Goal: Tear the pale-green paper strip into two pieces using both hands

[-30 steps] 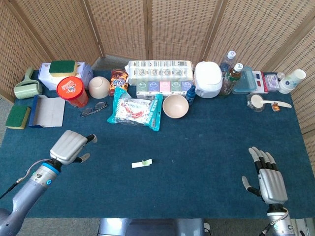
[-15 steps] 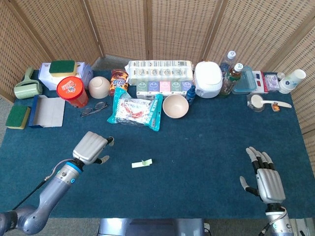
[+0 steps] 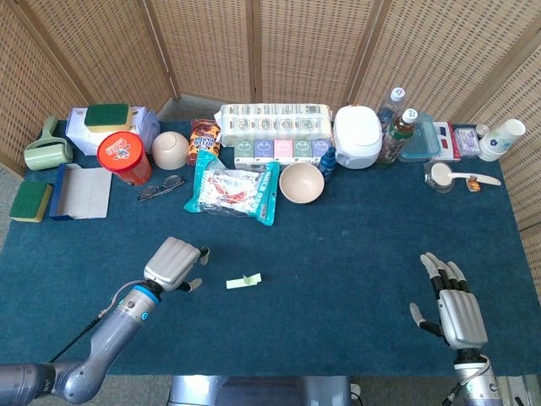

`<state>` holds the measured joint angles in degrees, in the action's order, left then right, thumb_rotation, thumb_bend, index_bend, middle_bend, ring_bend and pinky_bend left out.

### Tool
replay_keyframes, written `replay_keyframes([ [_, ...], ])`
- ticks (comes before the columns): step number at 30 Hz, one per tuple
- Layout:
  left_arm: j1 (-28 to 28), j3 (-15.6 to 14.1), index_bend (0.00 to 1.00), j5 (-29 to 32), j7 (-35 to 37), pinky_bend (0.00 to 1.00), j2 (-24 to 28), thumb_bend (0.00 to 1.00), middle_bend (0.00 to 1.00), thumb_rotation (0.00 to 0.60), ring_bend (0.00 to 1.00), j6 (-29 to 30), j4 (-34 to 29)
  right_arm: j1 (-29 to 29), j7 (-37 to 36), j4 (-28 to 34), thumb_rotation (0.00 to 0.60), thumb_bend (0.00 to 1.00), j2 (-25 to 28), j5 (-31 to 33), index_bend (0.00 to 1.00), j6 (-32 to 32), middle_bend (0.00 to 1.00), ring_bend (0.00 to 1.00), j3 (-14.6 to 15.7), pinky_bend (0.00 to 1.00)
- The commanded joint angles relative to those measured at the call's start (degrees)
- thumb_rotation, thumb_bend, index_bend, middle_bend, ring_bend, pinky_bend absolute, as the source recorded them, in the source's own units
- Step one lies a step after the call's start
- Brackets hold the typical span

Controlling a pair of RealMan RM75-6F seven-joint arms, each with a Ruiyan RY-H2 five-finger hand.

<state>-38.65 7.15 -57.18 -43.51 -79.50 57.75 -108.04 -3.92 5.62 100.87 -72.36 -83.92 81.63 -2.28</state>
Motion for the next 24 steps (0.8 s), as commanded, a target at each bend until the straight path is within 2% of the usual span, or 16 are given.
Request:
replay_keyframes([
  [1,-0.4,-0.3,0.46,1.0,-0.7,1.00,-2.3,0.23,1.00,0.539,1.00,1.6,0.8,-0.1,-0.1,0.0,0.592,0.39,-0.1,0.1,0.00,-0.1,0.03,0.11,0.0,0.02],
  [9,-2.5,-0.8,0.46,4.7,-4.9,1.00,-6.7,0.23,1.00,0.538,1.00,3.5,2.5,-0.2,-0.6,-0.3,0.593,0.38,-0.2,0.2,0.00,-0.2,0.03,0.11,-0.1,0.02],
  [24,-6.2,-0.8,0.46,9.5,-8.3,1.00,-12.6,0.23,1.00,0.533,1.00,4.5,4.5,0.8,-2.8,-1.3,0.592,0.38,0.4,0.4,0.00,0.7,0.03,0.11,0.3,0.02],
])
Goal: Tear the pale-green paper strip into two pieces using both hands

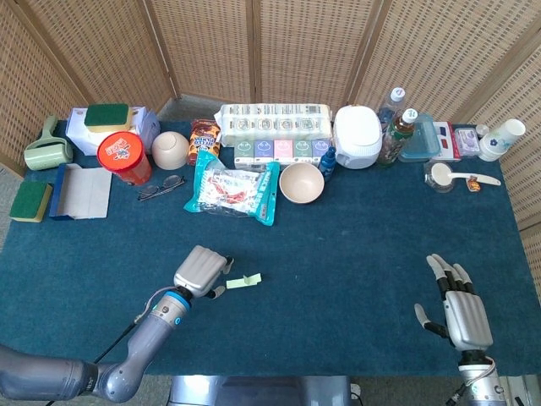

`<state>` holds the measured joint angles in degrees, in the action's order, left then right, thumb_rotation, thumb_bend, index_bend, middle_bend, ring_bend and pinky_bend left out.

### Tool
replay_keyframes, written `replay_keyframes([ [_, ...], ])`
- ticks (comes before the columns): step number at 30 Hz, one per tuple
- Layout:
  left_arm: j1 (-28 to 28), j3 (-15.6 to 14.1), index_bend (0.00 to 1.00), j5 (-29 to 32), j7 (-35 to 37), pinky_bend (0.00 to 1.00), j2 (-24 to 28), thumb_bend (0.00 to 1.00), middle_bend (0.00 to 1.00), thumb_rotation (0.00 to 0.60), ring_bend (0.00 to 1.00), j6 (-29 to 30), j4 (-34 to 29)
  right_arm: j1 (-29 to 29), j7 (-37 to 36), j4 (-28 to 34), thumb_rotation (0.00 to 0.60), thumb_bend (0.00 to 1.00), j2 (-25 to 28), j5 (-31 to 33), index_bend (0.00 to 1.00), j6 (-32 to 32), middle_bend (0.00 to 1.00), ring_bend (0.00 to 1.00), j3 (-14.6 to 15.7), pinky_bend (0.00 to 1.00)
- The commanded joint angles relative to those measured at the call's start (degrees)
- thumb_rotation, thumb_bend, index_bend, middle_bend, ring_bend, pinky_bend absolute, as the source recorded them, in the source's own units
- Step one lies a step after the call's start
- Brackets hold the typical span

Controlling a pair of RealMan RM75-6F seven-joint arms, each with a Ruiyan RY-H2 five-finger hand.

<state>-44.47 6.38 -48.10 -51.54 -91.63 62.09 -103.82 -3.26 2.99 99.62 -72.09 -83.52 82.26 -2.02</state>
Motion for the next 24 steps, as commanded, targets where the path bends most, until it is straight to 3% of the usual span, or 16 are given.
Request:
replay_keyframes([
  [1,-0.6,-0.1,0.46,0.7,-0.5,1.00,-0.8,0.23,1.00,0.536,1.00,0.2,0.4,0.2,-0.4,-0.2,0.592,0.38,0.1,0.0,0.00,0.2,0.03,0.11,0.1,0.02],
  [24,-3.3,-1.1,0.46,4.8,-2.4,1.00,-6.3,0.23,1.00,0.534,1.00,2.0,5.2,1.2,-2.0,-0.8,0.592,0.38,0.5,0.0,0.00,0.7,0.03,0.12,0.7,0.02],
])
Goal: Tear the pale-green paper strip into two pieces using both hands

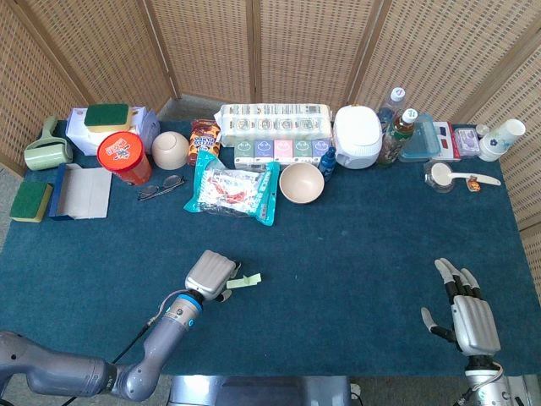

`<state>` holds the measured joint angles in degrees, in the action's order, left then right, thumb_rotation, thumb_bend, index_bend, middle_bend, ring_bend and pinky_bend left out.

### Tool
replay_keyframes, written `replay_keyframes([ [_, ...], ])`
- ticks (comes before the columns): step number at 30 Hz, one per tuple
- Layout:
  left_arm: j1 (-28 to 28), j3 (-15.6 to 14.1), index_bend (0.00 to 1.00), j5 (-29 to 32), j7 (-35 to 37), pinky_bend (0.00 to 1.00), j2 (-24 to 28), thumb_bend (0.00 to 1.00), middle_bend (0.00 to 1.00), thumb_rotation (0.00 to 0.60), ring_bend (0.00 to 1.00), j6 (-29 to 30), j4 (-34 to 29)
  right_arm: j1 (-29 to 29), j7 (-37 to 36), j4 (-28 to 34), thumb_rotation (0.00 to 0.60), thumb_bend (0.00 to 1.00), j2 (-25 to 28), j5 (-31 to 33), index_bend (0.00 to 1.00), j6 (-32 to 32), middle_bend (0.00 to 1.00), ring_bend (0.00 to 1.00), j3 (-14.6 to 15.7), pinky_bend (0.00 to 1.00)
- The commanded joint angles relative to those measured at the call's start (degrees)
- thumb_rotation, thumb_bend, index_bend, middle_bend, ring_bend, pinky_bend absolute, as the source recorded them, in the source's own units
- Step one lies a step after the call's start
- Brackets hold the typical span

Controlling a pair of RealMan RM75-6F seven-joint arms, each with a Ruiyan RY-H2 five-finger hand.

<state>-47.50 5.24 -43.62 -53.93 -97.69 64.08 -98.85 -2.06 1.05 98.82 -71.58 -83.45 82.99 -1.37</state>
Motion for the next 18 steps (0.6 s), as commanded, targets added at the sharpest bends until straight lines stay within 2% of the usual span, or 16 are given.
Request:
replay_keyframes([
  [1,-0.3,0.1,0.46,0.4,-0.1,1.00,-0.3,0.23,1.00,0.535,1.00,0.1,0.4,0.0,-0.1,0.0,0.591,0.38,0.0,-0.1,0.00,0.0,0.03,0.12,0.0,0.02],
  [18,-1.6,-0.1,0.46,2.9,-0.5,1.00,-1.8,0.23,1.00,0.538,1.00,0.1,2.2,0.2,-0.5,-0.3,0.593,0.38,0.0,0.1,0.00,-0.1,0.04,0.12,0.0,0.02],
])
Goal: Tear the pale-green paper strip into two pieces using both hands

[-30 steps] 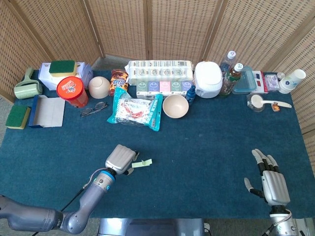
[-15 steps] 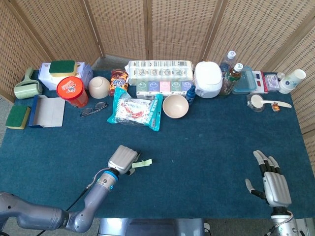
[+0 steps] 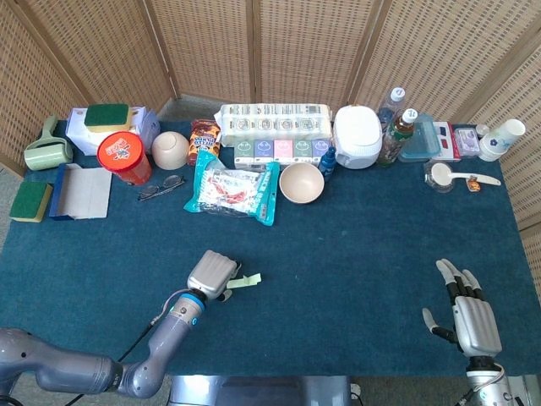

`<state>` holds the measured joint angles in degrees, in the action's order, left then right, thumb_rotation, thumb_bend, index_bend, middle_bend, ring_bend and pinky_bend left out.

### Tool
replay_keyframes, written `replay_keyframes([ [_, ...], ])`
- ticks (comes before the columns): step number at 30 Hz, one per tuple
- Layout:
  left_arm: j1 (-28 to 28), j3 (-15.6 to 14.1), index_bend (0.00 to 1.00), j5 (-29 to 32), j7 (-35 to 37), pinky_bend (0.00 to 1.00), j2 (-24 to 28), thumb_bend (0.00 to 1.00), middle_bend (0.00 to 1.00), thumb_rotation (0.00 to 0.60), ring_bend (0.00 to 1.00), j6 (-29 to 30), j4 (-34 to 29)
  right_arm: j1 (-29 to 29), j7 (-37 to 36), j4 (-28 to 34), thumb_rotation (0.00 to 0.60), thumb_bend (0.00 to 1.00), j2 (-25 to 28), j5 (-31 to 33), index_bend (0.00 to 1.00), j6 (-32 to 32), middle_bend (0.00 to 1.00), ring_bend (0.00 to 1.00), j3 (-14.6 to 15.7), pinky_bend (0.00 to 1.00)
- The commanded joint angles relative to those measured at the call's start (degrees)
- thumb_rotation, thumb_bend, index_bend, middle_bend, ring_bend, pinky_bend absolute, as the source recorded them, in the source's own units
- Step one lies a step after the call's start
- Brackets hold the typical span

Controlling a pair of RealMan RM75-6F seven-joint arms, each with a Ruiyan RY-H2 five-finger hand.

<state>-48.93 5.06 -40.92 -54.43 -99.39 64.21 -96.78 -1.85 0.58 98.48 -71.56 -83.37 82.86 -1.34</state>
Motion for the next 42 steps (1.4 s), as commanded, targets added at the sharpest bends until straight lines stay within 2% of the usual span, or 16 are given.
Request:
replay_keyframes([
  [1,-0.2,0.1,0.46,0.3,0.0,1.00,-0.1,0.23,1.00,0.538,1.00,0.0,0.2,0.0,-0.1,0.0,0.592,0.39,0.0,0.0,0.00,0.0,0.04,0.12,0.0,0.02],
  [16,-1.1,-0.1,0.52,2.2,-0.2,1.00,-0.4,0.28,1.00,0.584,1.00,-0.1,0.6,0.4,-0.8,-0.2,0.592,0.39,0.1,0.2,0.00,0.2,0.04,0.12,0.0,0.02],
  [24,-1.7,0.1,0.62,2.3,-0.1,1.00,0.4,0.41,1.00,0.600,1.00,-0.1,0.3,0.8,-1.5,-0.5,0.593,0.38,0.0,-0.1,0.00,0.7,0.04,0.12,0.0,0.02],
  [31,-1.2,0.1,0.67,-4.5,5.5,1.00,5.1,0.43,1.00,0.600,1.00,-2.6,0.1,0.5,-2.0,-0.6,0.592,0.38,-0.1,-0.5,0.00,0.5,0.04,0.12,-0.1,0.02],
  [42,0.2,1.0,0.69,-18.6,22.0,1.00,18.8,0.43,1.00,0.600,1.00,-9.2,-1.1,-1.3,-3.2,-0.5,0.593,0.38,-0.9,-1.5,0.00,-1.7,0.04,0.12,-0.4,0.02],
])
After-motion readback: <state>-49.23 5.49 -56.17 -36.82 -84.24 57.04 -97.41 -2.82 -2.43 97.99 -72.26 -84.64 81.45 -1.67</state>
